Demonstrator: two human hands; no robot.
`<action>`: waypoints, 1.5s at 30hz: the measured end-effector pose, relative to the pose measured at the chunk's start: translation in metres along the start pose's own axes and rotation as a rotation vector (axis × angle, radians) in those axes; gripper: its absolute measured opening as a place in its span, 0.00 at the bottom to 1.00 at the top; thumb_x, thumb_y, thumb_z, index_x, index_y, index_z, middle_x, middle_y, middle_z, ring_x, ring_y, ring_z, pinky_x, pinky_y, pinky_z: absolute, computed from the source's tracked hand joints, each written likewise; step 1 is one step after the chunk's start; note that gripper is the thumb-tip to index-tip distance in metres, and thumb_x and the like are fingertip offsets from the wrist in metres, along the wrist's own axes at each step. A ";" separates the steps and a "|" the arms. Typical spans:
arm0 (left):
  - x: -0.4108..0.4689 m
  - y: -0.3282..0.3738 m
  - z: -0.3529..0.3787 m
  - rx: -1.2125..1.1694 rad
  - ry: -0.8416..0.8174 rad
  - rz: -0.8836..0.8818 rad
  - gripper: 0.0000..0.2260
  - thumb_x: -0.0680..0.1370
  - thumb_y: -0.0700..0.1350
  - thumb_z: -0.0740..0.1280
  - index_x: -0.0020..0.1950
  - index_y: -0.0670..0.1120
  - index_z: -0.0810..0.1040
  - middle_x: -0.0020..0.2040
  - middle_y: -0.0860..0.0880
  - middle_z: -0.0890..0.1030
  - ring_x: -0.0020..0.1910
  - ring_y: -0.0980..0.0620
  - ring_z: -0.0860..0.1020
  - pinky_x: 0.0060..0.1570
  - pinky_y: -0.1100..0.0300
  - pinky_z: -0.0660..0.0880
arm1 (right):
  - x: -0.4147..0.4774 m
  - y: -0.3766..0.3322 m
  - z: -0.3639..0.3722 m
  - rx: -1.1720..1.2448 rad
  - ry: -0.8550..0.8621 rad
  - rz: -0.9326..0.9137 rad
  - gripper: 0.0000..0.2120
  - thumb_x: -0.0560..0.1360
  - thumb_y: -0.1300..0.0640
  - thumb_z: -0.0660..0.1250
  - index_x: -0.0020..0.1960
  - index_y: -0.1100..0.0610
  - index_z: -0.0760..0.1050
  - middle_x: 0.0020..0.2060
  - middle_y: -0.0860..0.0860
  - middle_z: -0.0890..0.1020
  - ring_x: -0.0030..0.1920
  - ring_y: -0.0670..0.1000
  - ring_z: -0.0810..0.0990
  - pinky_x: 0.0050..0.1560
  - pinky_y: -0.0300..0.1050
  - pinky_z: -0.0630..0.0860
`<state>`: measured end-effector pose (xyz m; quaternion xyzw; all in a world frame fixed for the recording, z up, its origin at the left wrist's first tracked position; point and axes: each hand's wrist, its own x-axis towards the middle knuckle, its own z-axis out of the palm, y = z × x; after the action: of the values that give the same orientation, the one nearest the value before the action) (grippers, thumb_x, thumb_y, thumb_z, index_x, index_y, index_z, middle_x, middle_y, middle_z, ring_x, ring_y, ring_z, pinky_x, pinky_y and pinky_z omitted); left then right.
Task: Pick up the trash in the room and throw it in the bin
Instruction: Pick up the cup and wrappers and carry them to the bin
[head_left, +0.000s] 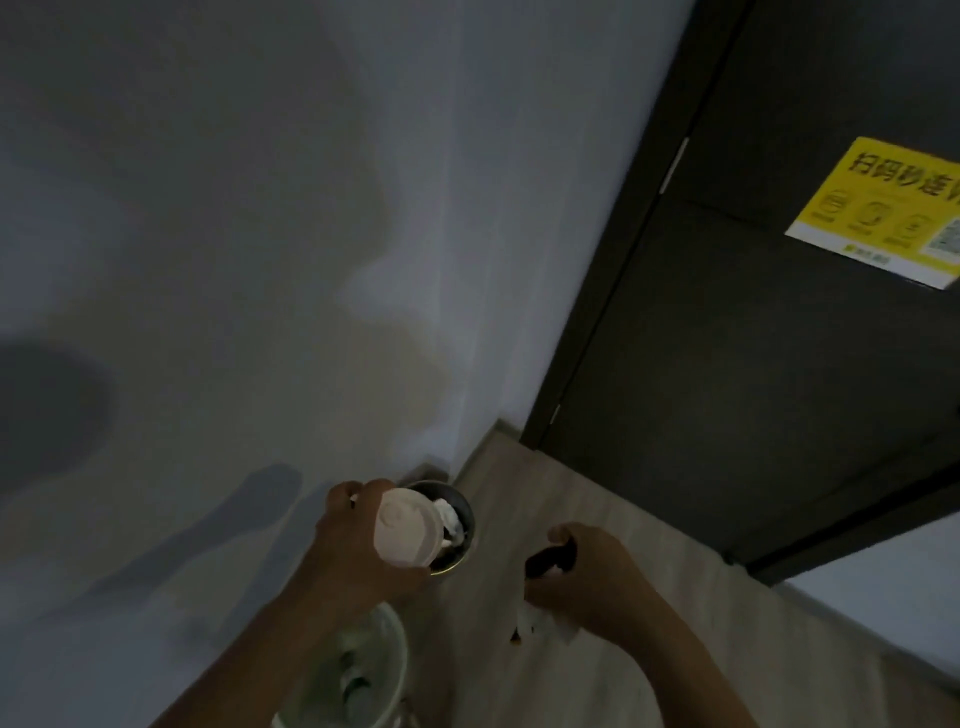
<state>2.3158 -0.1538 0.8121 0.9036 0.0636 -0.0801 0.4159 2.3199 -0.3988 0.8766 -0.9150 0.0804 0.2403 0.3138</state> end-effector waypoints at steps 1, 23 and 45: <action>0.018 -0.006 0.003 0.022 -0.029 -0.009 0.47 0.48 0.64 0.67 0.66 0.55 0.64 0.61 0.52 0.59 0.63 0.48 0.65 0.59 0.56 0.71 | 0.019 -0.002 0.001 -0.014 0.007 -0.007 0.29 0.69 0.52 0.74 0.67 0.58 0.70 0.51 0.48 0.71 0.41 0.42 0.72 0.38 0.29 0.71; 0.272 -0.212 0.245 0.164 -0.215 -0.397 0.54 0.50 0.68 0.69 0.71 0.47 0.63 0.68 0.44 0.64 0.67 0.43 0.64 0.61 0.52 0.69 | 0.376 0.139 0.137 0.168 -0.116 0.177 0.33 0.69 0.59 0.75 0.71 0.58 0.67 0.59 0.55 0.74 0.45 0.50 0.81 0.38 0.40 0.80; 0.290 -0.361 0.312 0.078 -0.239 -0.426 0.28 0.62 0.57 0.62 0.53 0.39 0.80 0.48 0.41 0.81 0.48 0.44 0.81 0.47 0.58 0.74 | 0.514 0.166 0.301 -0.001 -0.298 -0.009 0.15 0.60 0.50 0.70 0.43 0.55 0.73 0.39 0.51 0.77 0.38 0.49 0.77 0.29 0.26 0.64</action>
<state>2.5058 -0.1443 0.2872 0.8693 0.1998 -0.2748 0.3589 2.6009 -0.3430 0.3289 -0.8697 0.0285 0.3723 0.3227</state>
